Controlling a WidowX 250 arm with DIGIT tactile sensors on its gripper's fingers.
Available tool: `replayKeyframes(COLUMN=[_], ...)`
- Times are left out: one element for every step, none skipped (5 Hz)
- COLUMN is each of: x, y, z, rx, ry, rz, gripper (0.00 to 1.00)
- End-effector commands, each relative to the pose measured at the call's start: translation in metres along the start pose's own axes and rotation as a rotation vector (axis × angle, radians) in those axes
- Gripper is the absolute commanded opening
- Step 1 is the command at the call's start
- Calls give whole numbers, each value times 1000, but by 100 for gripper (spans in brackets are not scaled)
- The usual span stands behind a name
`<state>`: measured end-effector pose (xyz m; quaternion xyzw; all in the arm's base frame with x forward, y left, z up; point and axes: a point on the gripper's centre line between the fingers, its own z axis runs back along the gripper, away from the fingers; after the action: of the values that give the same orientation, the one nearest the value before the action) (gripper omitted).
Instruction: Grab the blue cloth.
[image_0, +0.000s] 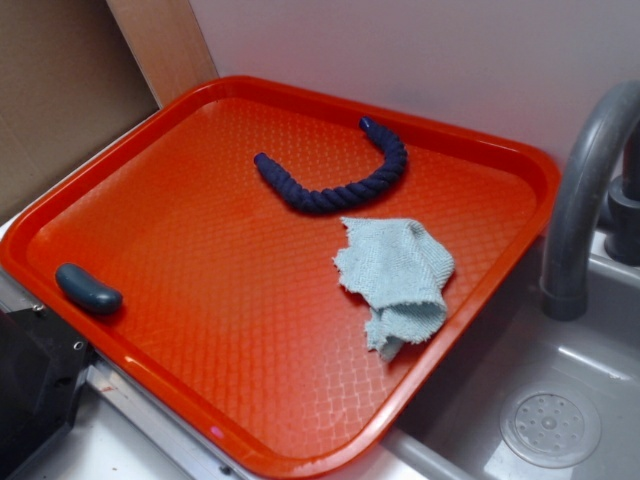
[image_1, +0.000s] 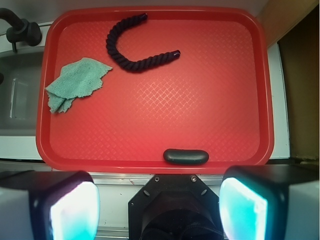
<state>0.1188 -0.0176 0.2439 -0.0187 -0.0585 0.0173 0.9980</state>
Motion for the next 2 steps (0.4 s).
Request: replayKeyframes(x=[0,8], y=[0,-49], z=[0,-33], rx=[0,-109], ry=[0,56], rz=[0,-235], gripper=[100,100])
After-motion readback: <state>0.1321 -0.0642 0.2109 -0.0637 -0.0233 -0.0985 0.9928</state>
